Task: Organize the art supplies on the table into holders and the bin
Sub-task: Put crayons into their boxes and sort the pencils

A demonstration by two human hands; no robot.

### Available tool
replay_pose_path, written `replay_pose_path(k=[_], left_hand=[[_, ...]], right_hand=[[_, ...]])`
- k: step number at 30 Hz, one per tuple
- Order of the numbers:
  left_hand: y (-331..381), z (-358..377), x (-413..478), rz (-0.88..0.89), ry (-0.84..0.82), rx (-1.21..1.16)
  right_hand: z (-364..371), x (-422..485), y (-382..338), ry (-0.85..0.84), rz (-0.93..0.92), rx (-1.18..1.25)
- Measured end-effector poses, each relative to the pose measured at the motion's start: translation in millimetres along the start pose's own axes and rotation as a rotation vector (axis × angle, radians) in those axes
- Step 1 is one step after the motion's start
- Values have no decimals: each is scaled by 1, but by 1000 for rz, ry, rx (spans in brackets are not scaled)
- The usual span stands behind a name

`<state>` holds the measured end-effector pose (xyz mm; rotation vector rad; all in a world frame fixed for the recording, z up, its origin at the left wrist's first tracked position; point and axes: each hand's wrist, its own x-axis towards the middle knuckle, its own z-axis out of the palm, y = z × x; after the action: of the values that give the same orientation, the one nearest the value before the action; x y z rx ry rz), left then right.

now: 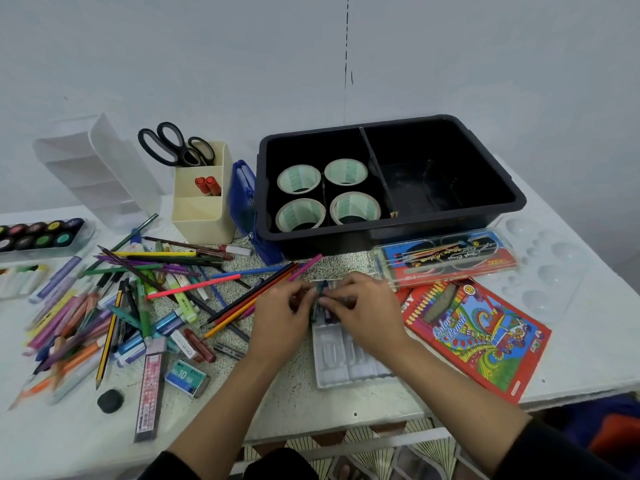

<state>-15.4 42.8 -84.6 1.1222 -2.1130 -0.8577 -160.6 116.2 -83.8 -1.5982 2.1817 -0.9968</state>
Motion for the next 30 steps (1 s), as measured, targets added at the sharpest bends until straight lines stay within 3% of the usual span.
replay_pose_path(k=[5, 12, 22, 26, 30], left_hand=[[-4, -18, -7, -101, -192, -62], [2, -15, -9, -11, -181, 38], [2, -13, -9, 35, -246, 225], [-3, -28, -14, 57, -164, 217], [-23, -56, -9, 141, 26, 424]], right_hand=[[-3, 2, 5, -119, -50, -15], [-4, 5, 3, -181, -134, -67], [-7, 14, -2, -190, -56, -56], [-13, 22, -8, -261, 19, -91], [-15, 29, -17, -293, 5, -145]])
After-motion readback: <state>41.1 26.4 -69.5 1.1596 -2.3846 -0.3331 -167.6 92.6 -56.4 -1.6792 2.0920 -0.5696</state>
